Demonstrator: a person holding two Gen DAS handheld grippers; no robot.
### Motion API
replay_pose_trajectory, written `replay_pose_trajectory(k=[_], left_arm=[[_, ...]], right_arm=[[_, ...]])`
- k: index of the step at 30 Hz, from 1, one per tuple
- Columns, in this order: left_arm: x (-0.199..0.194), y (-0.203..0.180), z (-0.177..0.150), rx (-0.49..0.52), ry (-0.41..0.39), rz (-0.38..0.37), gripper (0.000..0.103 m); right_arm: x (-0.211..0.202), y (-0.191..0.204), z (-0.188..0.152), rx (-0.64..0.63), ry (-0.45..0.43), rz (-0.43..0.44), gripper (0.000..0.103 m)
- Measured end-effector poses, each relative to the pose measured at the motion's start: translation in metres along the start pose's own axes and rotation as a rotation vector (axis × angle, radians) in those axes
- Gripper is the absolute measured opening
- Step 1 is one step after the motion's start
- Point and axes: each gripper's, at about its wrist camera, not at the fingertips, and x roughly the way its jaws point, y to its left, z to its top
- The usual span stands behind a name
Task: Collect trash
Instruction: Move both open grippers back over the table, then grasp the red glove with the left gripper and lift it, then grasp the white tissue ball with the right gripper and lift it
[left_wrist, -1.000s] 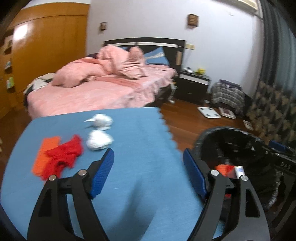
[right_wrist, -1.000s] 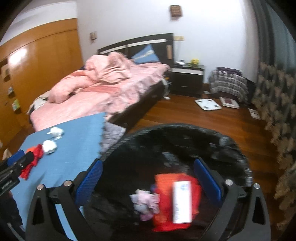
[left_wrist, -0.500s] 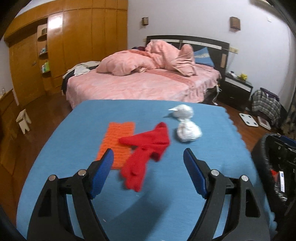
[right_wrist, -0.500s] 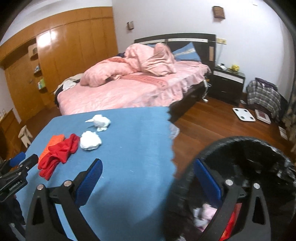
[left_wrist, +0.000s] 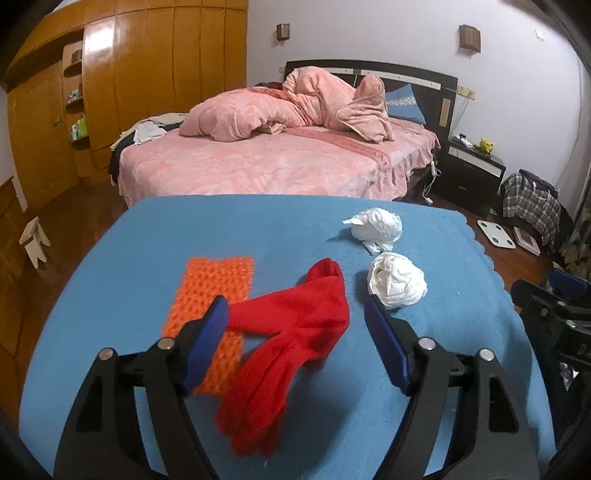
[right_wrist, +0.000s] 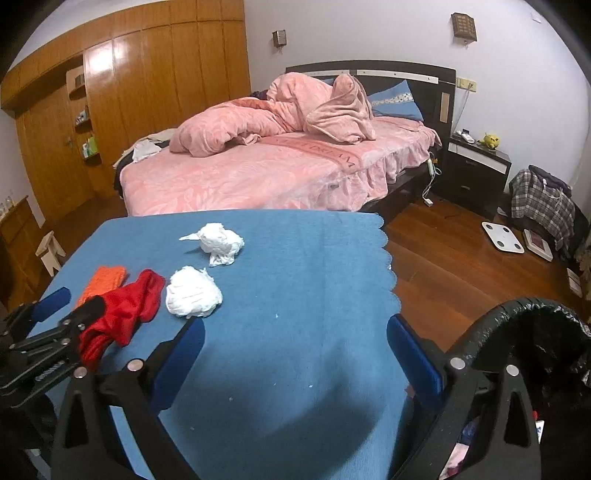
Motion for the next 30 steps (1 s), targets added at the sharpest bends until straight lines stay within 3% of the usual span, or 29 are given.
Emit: replay_pose_trajectory(k=[4,7,9,16,26,30], left_arm=[[0.022,-0.005,-0.004,0.011,0.066,-0.036,0.042],[0.032,-0.009,-0.009,0.024,0.104,-0.066,0.005],[0.030,-0.007,-0.009,0.017,0.090,-0.073,0.001],[0.012,0.008,-0.008,-0.032,0.027,-0.079,0.001],[0.004,0.038,-0.010,-0.087,0.016,-0.034,0.001],[0.008,0.044,-0.012,-0.101,0.029,-0.032,0.001]], right_arm=[[0.007,-0.002,0.001,-0.002,0.009,-0.005,0.097],[0.011,-0.002,0.000,-0.001,0.015,-0.003,0.097],[0.014,0.000,0.000,0.000,0.019,0.002,0.097],[0.028,0.020,0.003,-0.016,0.020,0.041,0.097],[0.059,0.054,0.012,-0.045,0.047,0.121,0.096],[0.075,0.068,0.012,-0.074,0.086,0.145,0.090]])
